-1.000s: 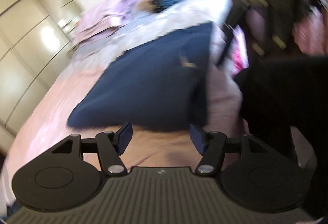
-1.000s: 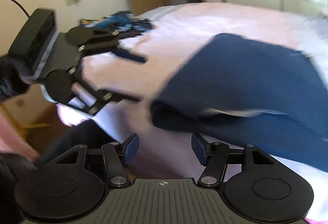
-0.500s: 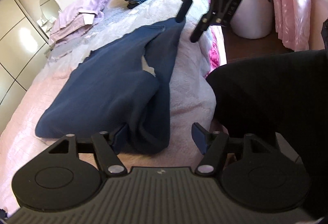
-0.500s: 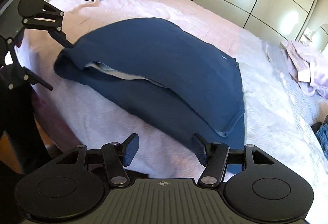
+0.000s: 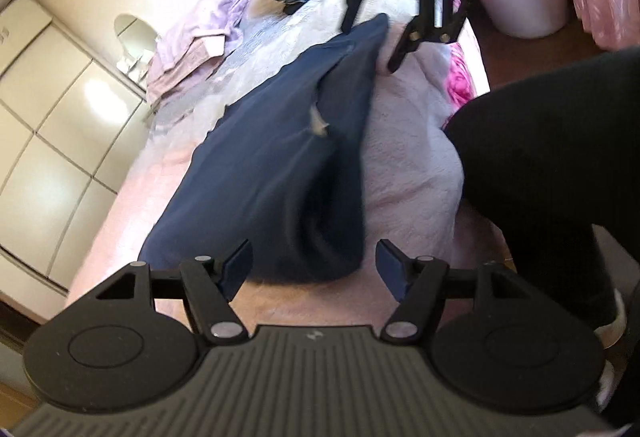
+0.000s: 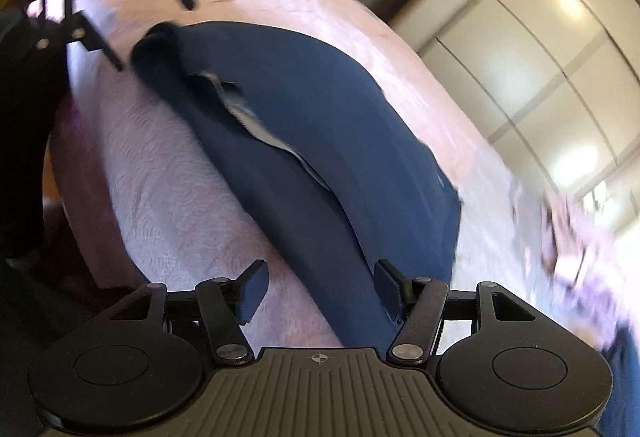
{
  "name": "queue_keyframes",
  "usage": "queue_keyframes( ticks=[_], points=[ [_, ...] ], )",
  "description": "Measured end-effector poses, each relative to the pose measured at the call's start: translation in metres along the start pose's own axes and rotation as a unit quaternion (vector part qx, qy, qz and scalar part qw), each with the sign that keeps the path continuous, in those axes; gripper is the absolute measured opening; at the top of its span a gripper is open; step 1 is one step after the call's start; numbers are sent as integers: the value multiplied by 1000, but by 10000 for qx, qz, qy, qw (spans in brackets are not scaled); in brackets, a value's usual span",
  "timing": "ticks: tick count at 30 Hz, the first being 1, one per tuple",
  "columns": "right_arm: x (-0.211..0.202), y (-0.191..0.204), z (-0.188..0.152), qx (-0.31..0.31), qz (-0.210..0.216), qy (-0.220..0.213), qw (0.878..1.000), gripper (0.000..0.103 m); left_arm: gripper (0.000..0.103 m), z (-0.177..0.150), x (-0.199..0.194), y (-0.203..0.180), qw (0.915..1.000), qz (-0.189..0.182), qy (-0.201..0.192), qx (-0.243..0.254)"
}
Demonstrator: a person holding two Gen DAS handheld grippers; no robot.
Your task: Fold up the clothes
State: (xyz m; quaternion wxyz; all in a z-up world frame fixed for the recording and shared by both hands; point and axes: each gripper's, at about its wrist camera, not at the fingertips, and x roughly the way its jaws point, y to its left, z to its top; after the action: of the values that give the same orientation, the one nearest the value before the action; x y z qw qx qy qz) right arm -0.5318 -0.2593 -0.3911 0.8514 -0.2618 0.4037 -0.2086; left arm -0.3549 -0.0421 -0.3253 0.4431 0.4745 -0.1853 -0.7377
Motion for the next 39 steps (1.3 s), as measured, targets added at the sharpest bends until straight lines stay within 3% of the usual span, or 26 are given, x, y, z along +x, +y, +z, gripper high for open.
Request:
queue_keyframes(
  ticks=[4,6,8,12,20,29,33,37,39],
  points=[
    [8,5,-2,-534,-150,-118,9984,68,65,4,20,-20,9979,536,90,363],
    [10,5,-3,-697,-202,-171,9972,69,39,7,23,-14,9980,601,168,114],
    [12,6,-4,-840,-198,-216,9960,69,31,10,18,-4,9980,605,103,-129],
    [18,15,-2,-1172,-230,-500,9916,69,25,15,7,15,9979,539,-23,-355],
    [49,24,3,-1678,-517,-749,9816,69,29,18,-2,14,9983,539,-153,-175],
    [32,-8,9,-1041,-414,-691,9913,63,45,4,7,-3,9973,718,-139,37],
    [17,-24,21,-650,-504,-738,9939,63,63,-2,12,-7,9950,937,-124,310],
    [18,-21,25,-632,-523,-701,9942,63,63,-5,20,-8,9931,1071,32,482],
    [15,-21,27,-546,-577,-738,9941,63,50,-5,21,-2,9931,1091,26,432]
  ],
)
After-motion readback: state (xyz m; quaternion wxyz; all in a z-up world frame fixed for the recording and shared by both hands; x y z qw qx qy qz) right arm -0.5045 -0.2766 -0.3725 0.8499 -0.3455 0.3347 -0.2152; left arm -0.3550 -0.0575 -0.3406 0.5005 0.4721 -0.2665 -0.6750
